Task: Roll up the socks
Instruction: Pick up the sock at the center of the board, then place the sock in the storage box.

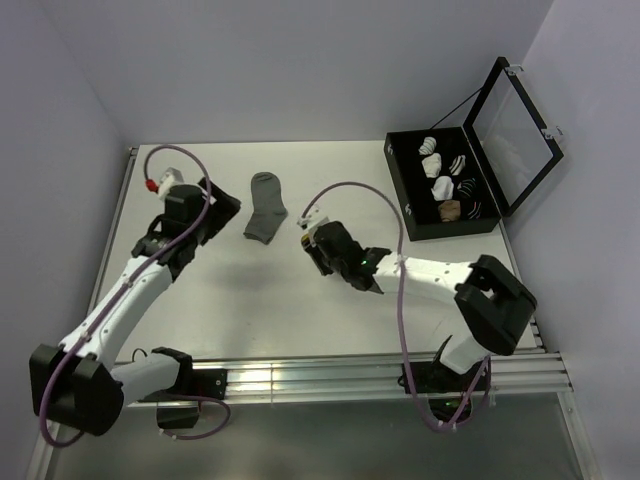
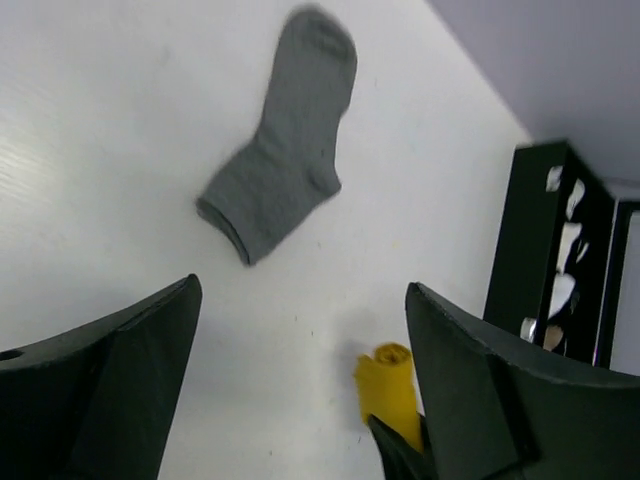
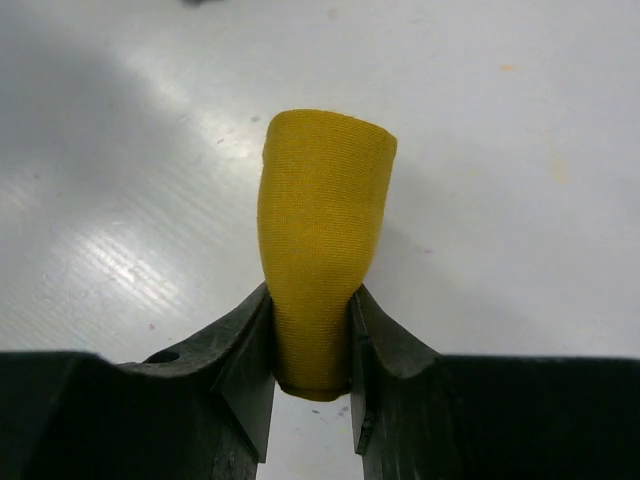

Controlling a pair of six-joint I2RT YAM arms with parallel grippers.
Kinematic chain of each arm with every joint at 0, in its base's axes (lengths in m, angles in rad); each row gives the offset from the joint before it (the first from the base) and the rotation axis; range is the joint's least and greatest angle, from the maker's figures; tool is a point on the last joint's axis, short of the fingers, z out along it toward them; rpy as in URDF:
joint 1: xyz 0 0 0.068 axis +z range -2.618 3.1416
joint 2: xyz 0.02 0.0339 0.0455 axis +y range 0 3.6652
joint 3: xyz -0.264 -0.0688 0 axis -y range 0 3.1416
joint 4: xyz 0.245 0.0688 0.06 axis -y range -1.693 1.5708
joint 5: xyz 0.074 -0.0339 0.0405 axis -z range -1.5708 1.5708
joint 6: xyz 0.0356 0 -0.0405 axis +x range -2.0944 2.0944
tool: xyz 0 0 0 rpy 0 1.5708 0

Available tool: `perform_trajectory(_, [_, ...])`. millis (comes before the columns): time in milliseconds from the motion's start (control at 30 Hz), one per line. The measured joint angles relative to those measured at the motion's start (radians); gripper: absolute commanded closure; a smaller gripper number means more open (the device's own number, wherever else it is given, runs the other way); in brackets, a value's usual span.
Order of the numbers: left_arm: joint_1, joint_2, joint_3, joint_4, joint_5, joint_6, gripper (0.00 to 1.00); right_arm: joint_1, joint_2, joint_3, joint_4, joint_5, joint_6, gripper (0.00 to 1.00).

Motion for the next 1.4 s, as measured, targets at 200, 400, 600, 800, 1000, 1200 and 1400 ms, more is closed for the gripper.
perform_trajectory(200, [0.091,-0.135,0.084,-0.098,-0.088,0.084,0.01,-0.18,-0.141,0.026,-0.116,0.013,0.057,1.0])
perform_trajectory(400, [0.128,-0.232,0.139,-0.15,-0.199,0.208,0.01,-0.441,-0.172,0.178,-0.276,0.031,0.141,1.0])
perform_trajectory(600, [0.13,-0.25,0.15,-0.147,-0.335,0.3,0.01,-0.667,-0.15,0.301,-0.365,0.034,0.204,1.0])
perform_trajectory(800, [0.13,-0.284,0.068,-0.12,-0.394,0.36,0.01,-0.786,-0.023,0.399,-0.42,-0.025,0.238,1.0])
perform_trajectory(1000, [0.13,-0.287,0.045,-0.111,-0.419,0.393,0.01,-0.844,0.118,0.479,-0.443,-0.083,0.256,1.0])
perform_trajectory(1200, [0.13,-0.279,0.04,-0.092,-0.437,0.408,0.02,-0.861,0.224,0.525,-0.433,-0.115,0.272,1.0])
perform_trajectory(1400, [0.13,-0.258,0.036,-0.085,-0.439,0.41,0.03,-0.865,0.327,0.549,-0.427,-0.133,0.292,1.0])
